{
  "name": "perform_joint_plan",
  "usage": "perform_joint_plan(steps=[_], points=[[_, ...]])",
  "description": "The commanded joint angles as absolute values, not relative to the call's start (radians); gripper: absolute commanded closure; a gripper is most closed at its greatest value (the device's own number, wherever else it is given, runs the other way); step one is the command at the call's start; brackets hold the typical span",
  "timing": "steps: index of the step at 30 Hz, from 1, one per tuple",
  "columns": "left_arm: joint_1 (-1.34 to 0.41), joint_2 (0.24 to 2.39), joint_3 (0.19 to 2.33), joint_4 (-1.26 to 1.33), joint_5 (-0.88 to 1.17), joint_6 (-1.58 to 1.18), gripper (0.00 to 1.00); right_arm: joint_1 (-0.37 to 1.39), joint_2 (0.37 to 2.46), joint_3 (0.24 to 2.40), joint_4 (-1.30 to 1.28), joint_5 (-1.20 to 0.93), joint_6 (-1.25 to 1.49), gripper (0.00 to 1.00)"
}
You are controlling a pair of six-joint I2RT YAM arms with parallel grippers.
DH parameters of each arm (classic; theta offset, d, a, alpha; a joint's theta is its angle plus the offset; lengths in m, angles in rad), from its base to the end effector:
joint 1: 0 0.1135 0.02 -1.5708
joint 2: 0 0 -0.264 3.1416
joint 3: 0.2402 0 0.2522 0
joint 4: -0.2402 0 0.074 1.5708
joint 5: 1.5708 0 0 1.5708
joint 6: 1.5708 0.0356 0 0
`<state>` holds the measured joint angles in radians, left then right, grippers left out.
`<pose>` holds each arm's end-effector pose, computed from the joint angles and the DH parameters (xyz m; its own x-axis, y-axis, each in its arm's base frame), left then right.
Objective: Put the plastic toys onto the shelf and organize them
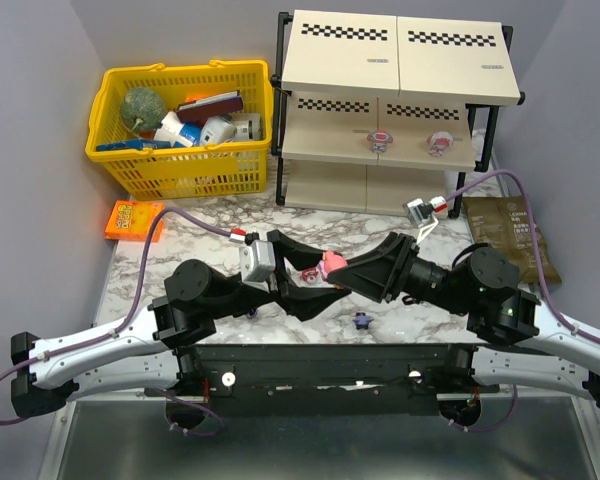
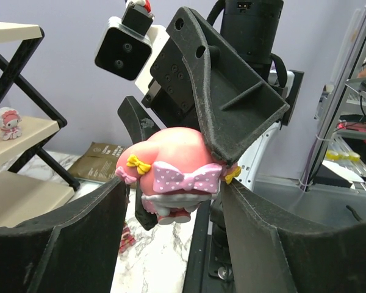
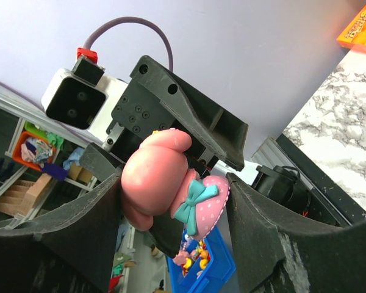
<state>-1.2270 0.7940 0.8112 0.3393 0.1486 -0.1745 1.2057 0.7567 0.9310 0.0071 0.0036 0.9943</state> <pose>0.0561 -0.1723 0.4041 -0.0539 -0.3588 -0.9319 0.9834 0.1426 -0.1118 0.0596 0.1557 0.4161 -0.7469 0.3940 -0.5356 -0.5625 0.0551 0.8250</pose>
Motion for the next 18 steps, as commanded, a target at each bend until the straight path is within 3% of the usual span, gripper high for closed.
perform_joint_plan(steps=[1, 11, 18], points=[[-1.236, 0.801, 0.824, 0.419, 0.097, -0.163, 0.3, 1.206, 0.765, 0.957, 0.023, -0.023, 1.008, 0.43], [-1.239, 0.779, 0.778, 0.474, 0.054, -0.147, 0.07, 1.206, 0.733, 0.94, 0.028, 0.02, 1.019, 0.44], [-1.239, 0.798, 0.785, 0.482, 0.107, -0.126, 0.01, 1.204, 0.744, 0.942, 0.028, 0.015, 1.023, 0.43]])
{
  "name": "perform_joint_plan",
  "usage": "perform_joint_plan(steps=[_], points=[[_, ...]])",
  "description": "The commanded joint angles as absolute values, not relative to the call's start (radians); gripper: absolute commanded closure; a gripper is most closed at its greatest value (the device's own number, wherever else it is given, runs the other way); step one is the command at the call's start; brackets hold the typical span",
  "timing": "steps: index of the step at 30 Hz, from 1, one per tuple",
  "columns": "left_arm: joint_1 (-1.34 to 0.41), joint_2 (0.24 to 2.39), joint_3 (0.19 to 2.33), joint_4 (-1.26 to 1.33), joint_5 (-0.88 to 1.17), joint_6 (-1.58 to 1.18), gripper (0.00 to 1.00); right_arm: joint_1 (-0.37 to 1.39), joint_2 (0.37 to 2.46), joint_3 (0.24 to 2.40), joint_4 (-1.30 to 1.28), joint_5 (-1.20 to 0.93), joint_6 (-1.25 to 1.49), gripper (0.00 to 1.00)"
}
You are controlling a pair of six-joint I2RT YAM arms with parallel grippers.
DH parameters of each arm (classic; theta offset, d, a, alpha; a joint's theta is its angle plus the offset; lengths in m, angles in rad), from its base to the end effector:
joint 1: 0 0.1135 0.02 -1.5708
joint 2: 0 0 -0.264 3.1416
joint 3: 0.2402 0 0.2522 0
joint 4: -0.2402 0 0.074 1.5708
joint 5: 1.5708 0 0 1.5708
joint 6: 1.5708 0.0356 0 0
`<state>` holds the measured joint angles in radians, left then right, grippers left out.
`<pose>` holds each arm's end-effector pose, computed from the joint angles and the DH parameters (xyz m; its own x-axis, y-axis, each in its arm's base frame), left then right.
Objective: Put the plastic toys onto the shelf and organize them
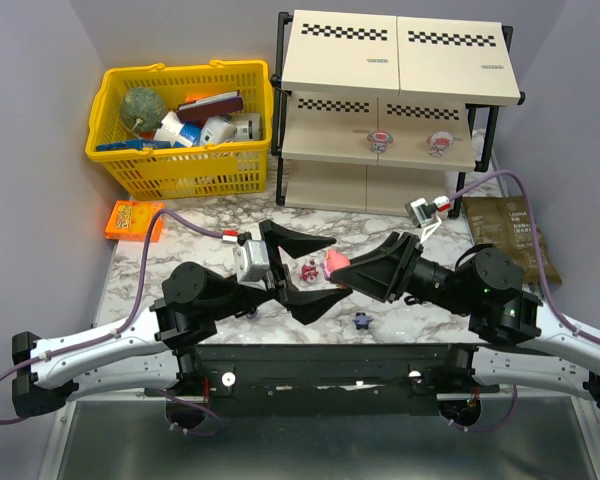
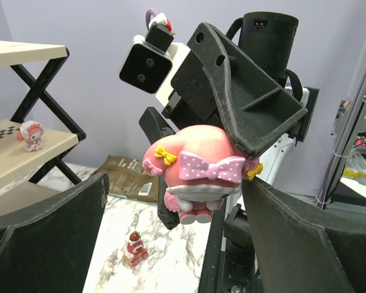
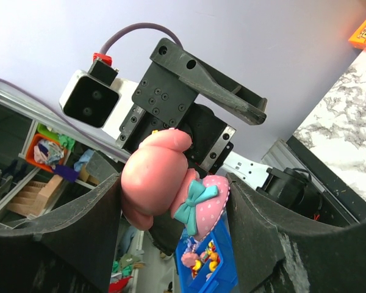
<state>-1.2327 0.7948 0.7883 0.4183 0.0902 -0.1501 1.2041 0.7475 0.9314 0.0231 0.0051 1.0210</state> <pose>0.0569 -0.1716 0.4041 -0.0133 -0.4111 -0.9115 0.9759 0.1932 -0.1014 0.0588 0.1526 0.4193 -0.7559 0.4099 -0.5105 -0.5497 0.0262 0.8350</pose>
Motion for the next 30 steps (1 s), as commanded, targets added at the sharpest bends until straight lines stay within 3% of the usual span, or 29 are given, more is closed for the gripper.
perform_joint_plan(steps=[1, 12, 18, 30], points=[[-1.241, 0.802, 0.788, 0.48, 0.112, -0.124, 0.01, 1.206, 0.744, 0.942, 0.028, 0.015, 1.023, 0.43], [-1.246, 0.838, 0.818, 0.462, 0.147, -0.091, 0.01, 1.206, 0.741, 0.937, 0.026, 0.012, 1.029, 0.43], [-1.247, 0.836, 0.824, 0.468, 0.141, -0.091, 0.11, 1.204, 0.741, 0.931, 0.025, 0.012, 1.031, 0.43], [-1.249, 0.825, 0.813, 0.515, 0.137, -0.114, 0.15, 1.204, 0.746, 0.922, 0.025, 0.012, 1.039, 0.43]])
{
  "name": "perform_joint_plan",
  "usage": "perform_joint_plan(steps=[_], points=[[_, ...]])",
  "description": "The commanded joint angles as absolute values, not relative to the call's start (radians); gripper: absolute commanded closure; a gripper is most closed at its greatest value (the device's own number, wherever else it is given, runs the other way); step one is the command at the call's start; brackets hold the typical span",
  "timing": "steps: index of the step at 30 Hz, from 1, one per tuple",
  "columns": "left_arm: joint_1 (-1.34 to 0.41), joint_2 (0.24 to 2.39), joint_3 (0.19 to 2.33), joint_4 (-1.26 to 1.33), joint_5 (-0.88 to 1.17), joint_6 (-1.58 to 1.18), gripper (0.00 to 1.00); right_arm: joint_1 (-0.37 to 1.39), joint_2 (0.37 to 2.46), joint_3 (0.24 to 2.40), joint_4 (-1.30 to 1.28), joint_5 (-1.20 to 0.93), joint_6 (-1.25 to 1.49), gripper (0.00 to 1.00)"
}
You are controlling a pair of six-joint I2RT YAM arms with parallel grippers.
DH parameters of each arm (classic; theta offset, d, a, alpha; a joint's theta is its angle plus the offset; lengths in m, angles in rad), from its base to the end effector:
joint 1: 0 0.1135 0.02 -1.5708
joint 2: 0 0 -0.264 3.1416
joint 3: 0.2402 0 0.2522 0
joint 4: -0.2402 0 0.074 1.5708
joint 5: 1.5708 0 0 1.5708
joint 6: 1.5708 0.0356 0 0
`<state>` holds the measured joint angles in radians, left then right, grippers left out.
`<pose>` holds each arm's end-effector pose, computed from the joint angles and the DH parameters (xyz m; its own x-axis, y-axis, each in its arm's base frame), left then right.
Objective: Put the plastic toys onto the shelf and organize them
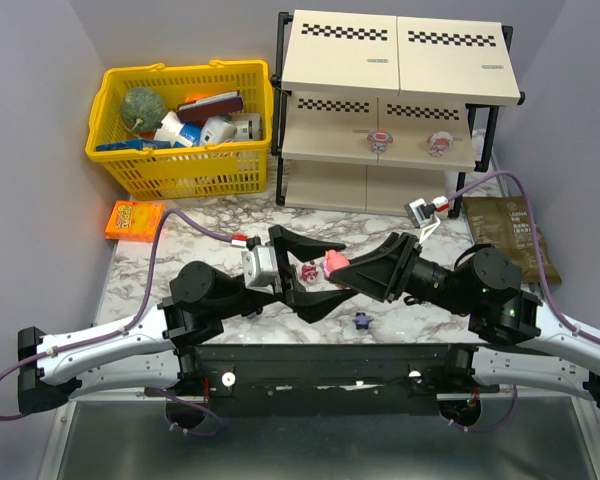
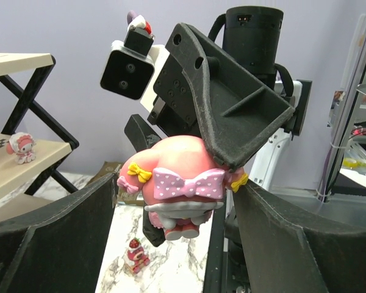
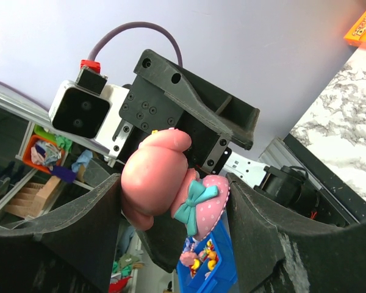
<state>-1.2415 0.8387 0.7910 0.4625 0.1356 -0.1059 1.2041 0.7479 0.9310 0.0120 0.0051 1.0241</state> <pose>0.0572 -0.1824 0.4021 0.0263 -0.4007 -0.9158 0.9859 0.1619 -0.0426 0.0589 0.1530 0.4179 -0.7598 0.4044 -0.5092 -0.5437 0.0342 0.8386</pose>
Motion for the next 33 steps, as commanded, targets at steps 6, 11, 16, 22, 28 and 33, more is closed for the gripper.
perform_joint_plan(steps=[6, 11, 16, 22, 28, 33], points=[[-1.249, 0.824, 0.815, 0.514, 0.133, -0.114, 0.2, 1.206, 0.746, 0.917, 0.025, 0.011, 1.042, 0.43], [-1.249, 0.827, 0.815, 0.509, 0.129, -0.11, 0.32, 1.206, 0.749, 0.914, 0.023, 0.008, 1.045, 0.43], [-1.252, 0.828, 0.811, 0.508, 0.118, -0.11, 0.48, 1.206, 0.747, 0.913, 0.018, 0.014, 1.045, 0.43], [-1.252, 0.825, 0.807, 0.509, 0.114, -0.11, 0.61, 1.204, 0.747, 0.91, 0.015, 0.017, 1.048, 0.39], [-1.252, 0.821, 0.804, 0.506, 0.107, -0.112, 0.69, 1.204, 0.733, 0.9, 0.017, 0.031, 1.042, 0.23], [-1.252, 0.818, 0.804, 0.506, 0.106, -0.109, 0.72, 1.206, 0.727, 0.896, 0.018, 0.038, 1.032, 0.17]])
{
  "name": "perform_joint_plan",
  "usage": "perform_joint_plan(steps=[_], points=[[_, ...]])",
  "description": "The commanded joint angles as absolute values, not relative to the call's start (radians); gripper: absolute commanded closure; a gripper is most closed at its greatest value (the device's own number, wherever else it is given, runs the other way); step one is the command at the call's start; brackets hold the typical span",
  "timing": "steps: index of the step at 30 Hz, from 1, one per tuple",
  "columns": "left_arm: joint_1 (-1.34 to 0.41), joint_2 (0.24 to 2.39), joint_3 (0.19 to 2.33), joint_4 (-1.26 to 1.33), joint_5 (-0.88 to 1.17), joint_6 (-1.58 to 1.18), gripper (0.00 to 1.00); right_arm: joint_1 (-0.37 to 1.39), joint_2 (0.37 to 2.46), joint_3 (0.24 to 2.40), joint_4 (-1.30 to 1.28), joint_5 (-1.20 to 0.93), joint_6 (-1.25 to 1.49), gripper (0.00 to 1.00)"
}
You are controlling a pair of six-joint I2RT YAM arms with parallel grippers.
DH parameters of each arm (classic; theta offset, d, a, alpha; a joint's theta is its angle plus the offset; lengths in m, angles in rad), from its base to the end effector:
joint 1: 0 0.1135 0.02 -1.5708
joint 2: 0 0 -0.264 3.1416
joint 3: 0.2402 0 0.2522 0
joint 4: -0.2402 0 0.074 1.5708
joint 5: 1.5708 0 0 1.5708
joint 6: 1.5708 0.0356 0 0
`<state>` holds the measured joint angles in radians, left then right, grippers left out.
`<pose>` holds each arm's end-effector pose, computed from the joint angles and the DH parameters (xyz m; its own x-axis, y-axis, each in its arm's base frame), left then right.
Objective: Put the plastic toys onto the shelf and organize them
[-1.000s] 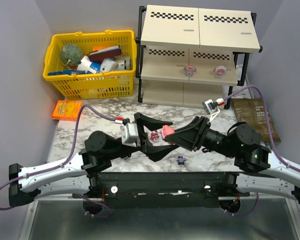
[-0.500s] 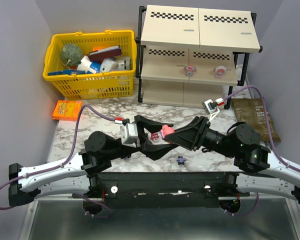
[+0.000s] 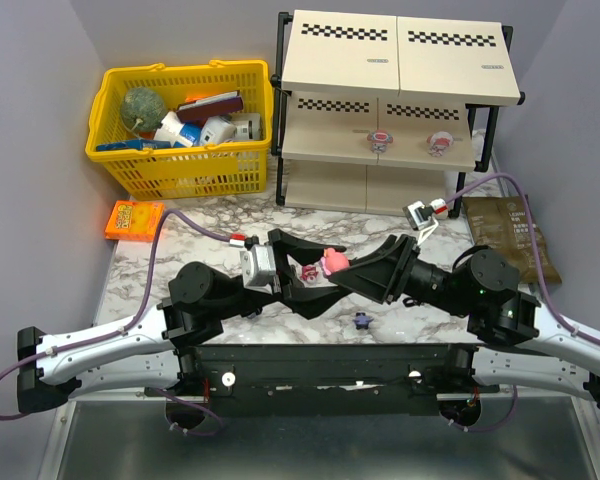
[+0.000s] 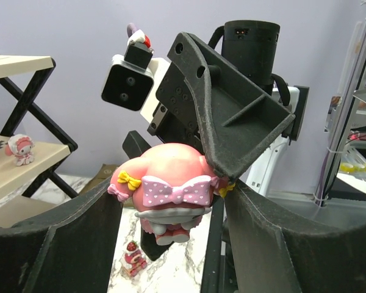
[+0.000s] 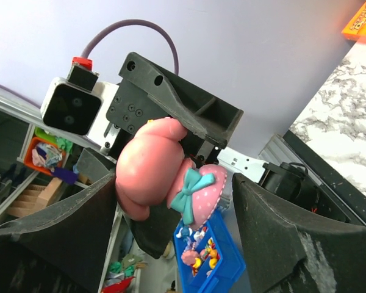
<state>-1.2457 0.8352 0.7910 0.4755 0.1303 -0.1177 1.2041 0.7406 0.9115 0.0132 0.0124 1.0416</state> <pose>0.0561 -0.1811 0.4040 0.0178 -0.4175 -0.9085 0.9862 0.1569 -0.0527 0.0592 0.1530 0.4125 -0.7689 0.4056 -0.4943 -0.5257 0.0392 0.8498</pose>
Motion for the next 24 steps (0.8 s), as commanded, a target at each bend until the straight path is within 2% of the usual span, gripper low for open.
perform_joint_plan(steps=[1, 10, 16, 24], points=[[-1.252, 0.818, 0.804, 0.506, 0.104, -0.11, 0.72, 1.206, 0.727, 0.894, 0.018, 0.038, 1.029, 0.16], [-1.253, 0.804, 0.785, 0.488, -0.003, -0.106, 0.72, 1.206, 0.7, 0.89, 0.011, 0.083, 0.991, 0.06], [-1.253, 0.808, 0.824, 0.404, -0.301, -0.133, 0.73, 1.206, 0.643, 0.871, -0.034, 0.144, 0.968, 0.04], [-1.249, 0.952, 0.969, 0.278, -0.635, -0.13, 0.76, 1.206, 0.595, 0.825, -0.086, 0.202, 0.953, 0.04]])
